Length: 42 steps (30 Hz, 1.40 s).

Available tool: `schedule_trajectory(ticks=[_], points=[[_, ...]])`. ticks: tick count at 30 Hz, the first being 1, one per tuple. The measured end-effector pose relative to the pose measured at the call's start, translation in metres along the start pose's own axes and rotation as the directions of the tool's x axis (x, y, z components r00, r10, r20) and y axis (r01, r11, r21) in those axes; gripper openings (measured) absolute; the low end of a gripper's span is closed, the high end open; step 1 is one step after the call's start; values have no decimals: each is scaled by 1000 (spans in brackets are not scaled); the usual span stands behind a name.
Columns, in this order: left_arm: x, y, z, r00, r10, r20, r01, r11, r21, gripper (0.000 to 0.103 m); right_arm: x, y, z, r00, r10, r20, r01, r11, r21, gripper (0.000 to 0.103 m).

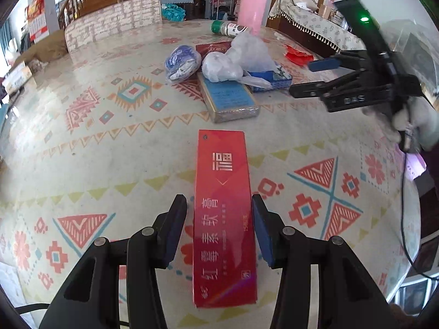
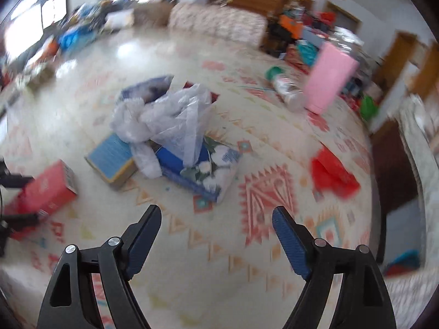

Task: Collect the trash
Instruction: 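Grasp the Vinda tissue pack with the right tool while the left holds the red box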

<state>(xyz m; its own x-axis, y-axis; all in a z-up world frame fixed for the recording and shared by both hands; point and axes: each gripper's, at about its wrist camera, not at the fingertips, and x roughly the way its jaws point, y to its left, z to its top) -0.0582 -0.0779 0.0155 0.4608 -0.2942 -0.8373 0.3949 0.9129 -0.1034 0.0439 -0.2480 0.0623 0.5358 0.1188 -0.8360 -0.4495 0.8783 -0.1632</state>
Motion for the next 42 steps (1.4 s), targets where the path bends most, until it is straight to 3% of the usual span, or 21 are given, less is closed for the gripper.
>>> schedule_trajectory(ticks=[7,15,18,20,22,25,26,27,31,42], points=[[2,8,5,999,-42,1,42,999,-26,53,37,-10,32,998,50,-46,-55,991,-122,86],[5,6,7,999,-50,6,50,998,-26,60,61,-6,55,988,140,-70,-148,980,-133,85],[5,4,7,999,-40,6,40,999,-22,61,61,-6,54,983,174,-67,-178,982,-66,80],[6,3,7,1000,-29,9,29,999,-20,61,60,-4,54,980,183,-72,-185,982,-25,66],[7,2,6,1000,-18,15,18,1000,-21,61,52,-2,44,977,198,-79,-197,980,16,58],[6,1,4,1000,-2,29,3,999,-33,59,37,7,25,980,182,-81,-179,983,49,56],[5,1,4,999,6,31,-5,999,-41,44,31,10,18,980,183,-81,-179,982,64,55],[3,2,3,999,15,29,-13,999,-49,39,26,13,12,980,185,-80,-179,981,77,55],[-13,3,-5,999,-13,48,18,996,-90,39,-3,25,-20,982,184,-48,-176,975,132,54],[-70,-29,-22,987,0,158,7,999,-43,39,-96,32,-110,986,138,97,-162,936,312,54]])
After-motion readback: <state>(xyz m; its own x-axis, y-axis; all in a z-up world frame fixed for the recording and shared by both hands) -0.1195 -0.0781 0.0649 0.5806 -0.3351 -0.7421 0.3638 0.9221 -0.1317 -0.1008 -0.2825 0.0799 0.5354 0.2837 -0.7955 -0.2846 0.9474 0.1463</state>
